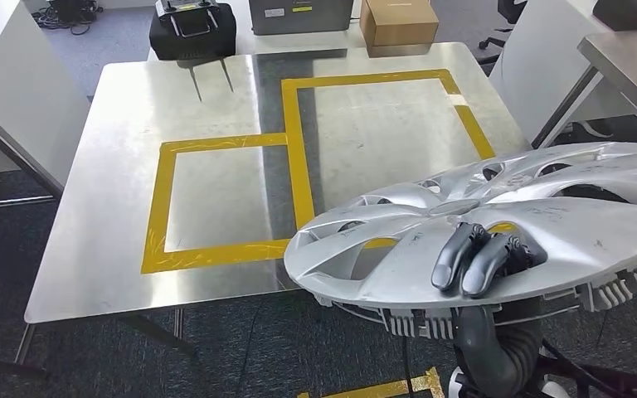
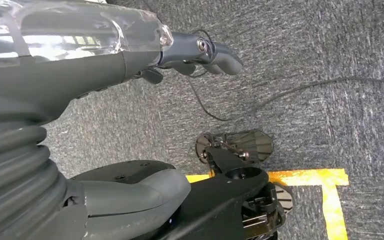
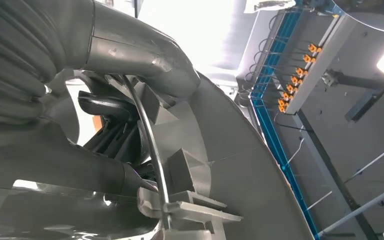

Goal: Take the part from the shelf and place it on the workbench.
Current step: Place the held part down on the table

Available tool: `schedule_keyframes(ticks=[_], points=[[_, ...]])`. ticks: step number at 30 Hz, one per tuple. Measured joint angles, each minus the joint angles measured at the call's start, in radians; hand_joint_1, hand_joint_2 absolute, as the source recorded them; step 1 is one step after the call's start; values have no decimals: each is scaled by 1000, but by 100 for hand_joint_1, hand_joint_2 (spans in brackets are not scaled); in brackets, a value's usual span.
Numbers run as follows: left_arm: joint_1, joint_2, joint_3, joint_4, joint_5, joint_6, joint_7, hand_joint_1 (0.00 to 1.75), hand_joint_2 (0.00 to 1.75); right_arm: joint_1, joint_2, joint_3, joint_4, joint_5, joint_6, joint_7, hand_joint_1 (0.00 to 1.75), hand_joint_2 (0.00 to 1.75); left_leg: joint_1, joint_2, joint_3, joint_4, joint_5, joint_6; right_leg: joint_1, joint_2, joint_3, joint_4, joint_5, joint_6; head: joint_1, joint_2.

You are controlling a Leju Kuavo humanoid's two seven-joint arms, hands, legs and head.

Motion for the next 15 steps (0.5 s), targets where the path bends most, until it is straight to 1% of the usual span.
schedule_keyframes(ticks=[4,6,8,10,11,13,15], points=[[0,-1,-1,0,-10,-4,-2,0,175,-6,-7,-10,-8,33,-5,25,175,175,0,0,0,-1,1,-3,0,0,0,0,0,-1,-3,0],[0,-1,-6,0,-17,-9,-5,0,175,-24,-18,-19,-16,56,-7,72,175,175,0,1,0,-2,2,-4,0,0,0,0,0,-2,-3,0],[0,-2,-13,0,-25,-17,-7,0,175,-65,-36,-25,-20,81,-2,152,175,175,0,4,-1,-2,2,-4,-1,1,1,0,2,-4,-3,0],[0,-5,-20,0,-34,-25,-10,0,175,-140,-63,-26,-19,114,18,278,175,175,-1,10,-2,-2,2,-4,-2,3,1,0,3,-5,-1,0],[0,-7,-23,0,-38,-29,-13,0,175,-194,-80,-23,-15,141,35,360,175,175,-2,13,-2,-2,2,-4,-3,5,1,0,4,-4,-1,0],[-1,-14,-29,0,-43,-34,-16,0,175,-338,-110,-9,0,243,94,557,175,175,-5,19,-2,-2,3,-3,-6,9,1,0,6,-3,0,0],[-2,-22,-32,0,-44,-35,-15,0,175,-506,-125,28,34,371,191,769,175,175,-6,24,-2,-2,4,-1,-7,11,0,0,8,-2,-1,0]])
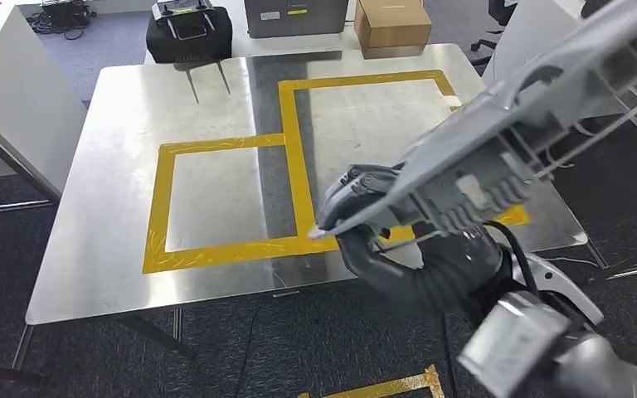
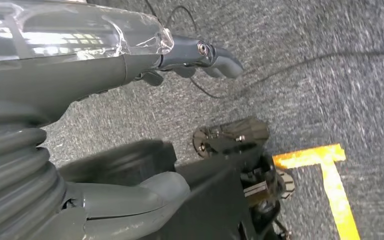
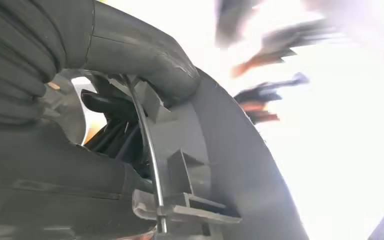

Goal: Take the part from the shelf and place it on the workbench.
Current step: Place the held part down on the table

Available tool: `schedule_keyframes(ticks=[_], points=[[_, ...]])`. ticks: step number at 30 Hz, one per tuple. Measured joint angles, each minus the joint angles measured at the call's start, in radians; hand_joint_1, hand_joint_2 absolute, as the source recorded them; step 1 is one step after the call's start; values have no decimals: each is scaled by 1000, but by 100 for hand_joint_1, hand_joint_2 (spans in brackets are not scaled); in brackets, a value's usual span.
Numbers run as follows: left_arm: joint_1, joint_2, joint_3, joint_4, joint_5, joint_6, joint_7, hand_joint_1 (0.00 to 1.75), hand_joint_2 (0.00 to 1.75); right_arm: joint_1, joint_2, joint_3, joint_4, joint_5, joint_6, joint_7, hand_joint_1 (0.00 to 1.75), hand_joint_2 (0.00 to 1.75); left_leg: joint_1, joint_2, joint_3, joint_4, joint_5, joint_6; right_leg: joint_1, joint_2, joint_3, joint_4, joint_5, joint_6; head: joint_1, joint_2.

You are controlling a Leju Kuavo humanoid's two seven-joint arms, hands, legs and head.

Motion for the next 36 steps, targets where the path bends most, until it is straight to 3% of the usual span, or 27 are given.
schedule_keyframes(ticks=[2,5,8,13,19,29,36], points=[[-2,-7,-3,0,-2,-1,4,0,175,-152,-1,55,54,86,89,148,175,175,-1,2,0,0,1,1,0,0,0,0,1,0,0,0],[-7,-13,-12,0,-7,-6,14,0,175,-329,10,146,148,132,170,232,175,175,-1,3,0,0,1,2,-1,0,0,0,2,1,0,0],[-13,-18,-16,0,-10,-12,19,0,175,-455,31,226,238,145,223,251,175,175,0,4,0,0,1,2,-1,0,0,0,2,0,-1,0],[-20,-25,-17,0,-18,-17,31,0,175,-583,72,325,373,199,329,256,175,175,0,4,-1,0,1,2,-1,0,-1,0,2,0,0,0],[-32,-37,-18,0,-29,-24,54,0,175,-739,185,436,635,350,515,251,175,175,-1,4,-2,0,1,2,-1,0,-1,-1,2,0,0,0],[-29,-54,-18,0,-32,-27,71,0,175,-849,336,597,1055,453,684,175,175,175,-1,-3,1,0,1,2,-1,-1,-1,-1,2,0,0,0],[-21,-58,-18,0,-31,-27,71,0,175,-866,388,658,1224,458,709,151,175,175,-1,-10,0,0,1,2,-1,-4,-1,-2,2,0,0,0]])
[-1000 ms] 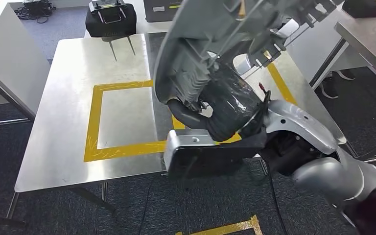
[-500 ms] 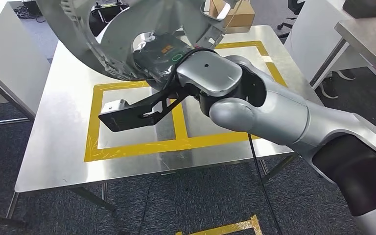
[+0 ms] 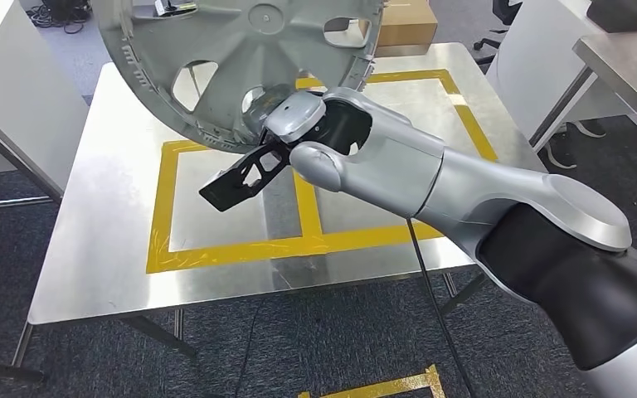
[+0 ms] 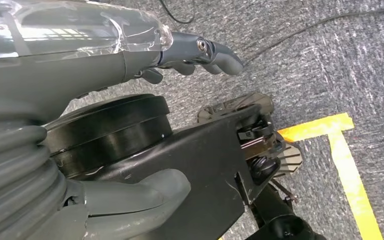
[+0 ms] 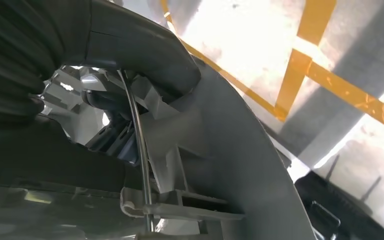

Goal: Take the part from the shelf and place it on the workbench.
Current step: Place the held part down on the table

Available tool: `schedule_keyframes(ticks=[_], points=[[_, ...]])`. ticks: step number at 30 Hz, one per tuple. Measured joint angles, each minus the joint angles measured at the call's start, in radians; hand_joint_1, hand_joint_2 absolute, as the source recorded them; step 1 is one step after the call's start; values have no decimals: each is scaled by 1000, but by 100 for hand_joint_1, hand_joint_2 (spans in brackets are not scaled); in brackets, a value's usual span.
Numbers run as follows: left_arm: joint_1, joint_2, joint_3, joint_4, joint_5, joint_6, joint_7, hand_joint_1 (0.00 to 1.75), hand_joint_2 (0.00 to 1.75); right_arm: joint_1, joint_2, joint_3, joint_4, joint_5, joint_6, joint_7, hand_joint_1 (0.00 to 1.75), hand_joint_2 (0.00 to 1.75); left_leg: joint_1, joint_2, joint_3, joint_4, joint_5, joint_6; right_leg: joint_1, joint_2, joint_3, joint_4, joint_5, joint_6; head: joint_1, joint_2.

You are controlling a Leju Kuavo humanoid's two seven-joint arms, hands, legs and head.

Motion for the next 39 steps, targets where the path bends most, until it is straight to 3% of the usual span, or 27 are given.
schedule_keyframes(ticks=[14,19,26,32,39], points=[[0,-2,0,2,-7,-7,0,0,175,-39,17,22,132,-156,53,52,175,175,0,-16,-1,1,2,0,0,-6,1,-2,0,0,0,0],[0,-1,0,3,-13,-10,0,0,175,-41,-7,16,141,-242,62,102,175,175,0,-21,-2,1,2,0,0,-8,1,-2,0,0,0,0],[0,2,0,4,-18,-18,0,0,175,-40,-48,-3,154,-311,56,106,175,175,0,-25,-2,1,2,0,0,-11,1,-3,0,0,0,0],[-1,7,0,4,-31,-23,0,0,175,-27,-102,-37,162,-335,52,106,175,175,0,-33,-3,1,4,0,0,-19,2,-4,0,0,0,0],[-11,14,-6,5,-41,-24,4,0,175,-18,-128,-69,195,-326,119,106,175,175,0,-29,-3,1,4,0,0,-17,3,-5,0,0,1,0]])
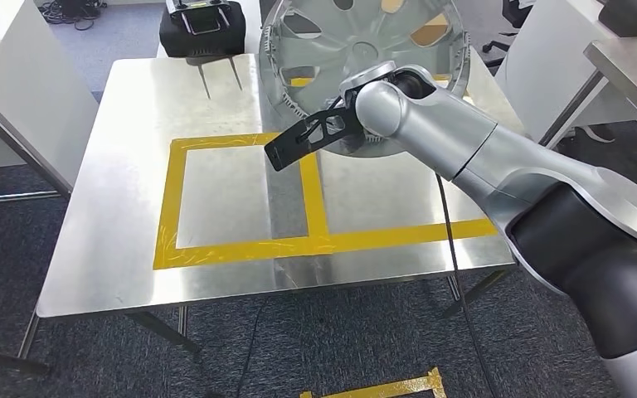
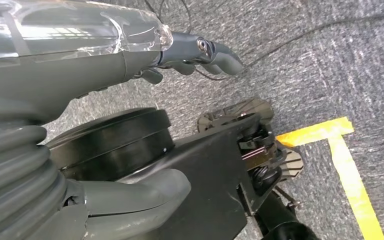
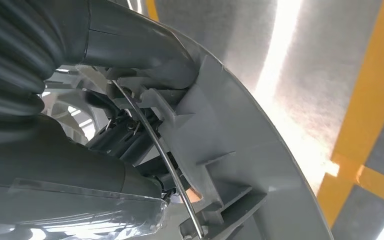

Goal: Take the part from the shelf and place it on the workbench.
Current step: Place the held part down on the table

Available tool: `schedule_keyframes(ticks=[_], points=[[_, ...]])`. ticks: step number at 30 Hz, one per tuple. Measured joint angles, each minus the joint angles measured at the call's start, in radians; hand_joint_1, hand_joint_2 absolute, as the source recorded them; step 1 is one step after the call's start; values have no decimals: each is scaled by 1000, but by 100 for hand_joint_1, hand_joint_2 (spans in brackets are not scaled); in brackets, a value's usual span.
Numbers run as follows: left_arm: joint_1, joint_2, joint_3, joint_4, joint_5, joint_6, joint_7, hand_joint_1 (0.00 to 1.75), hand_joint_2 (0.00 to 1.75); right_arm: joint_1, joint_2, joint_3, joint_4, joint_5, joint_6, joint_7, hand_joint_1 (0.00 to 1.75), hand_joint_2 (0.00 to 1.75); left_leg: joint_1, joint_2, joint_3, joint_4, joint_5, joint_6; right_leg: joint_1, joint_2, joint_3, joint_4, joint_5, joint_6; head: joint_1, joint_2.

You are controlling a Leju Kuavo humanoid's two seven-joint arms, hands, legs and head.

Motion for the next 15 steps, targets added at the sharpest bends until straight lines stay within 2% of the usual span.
schedule_keyframes(ticks=[10,15], points=[[-4,0,-13,0,-7,-1,5,0,175,10,-5,-27,65,28,29,0,175,175,0,5,0,0,0,0,0,1,0,0,0,0,0,0],[-4,0,-19,0,-11,-2,6,0,175,22,-33,-60,90,91,40,0,175,175,0,2,1,0,0,0,0,1,0,0,0,0,-1,0]])
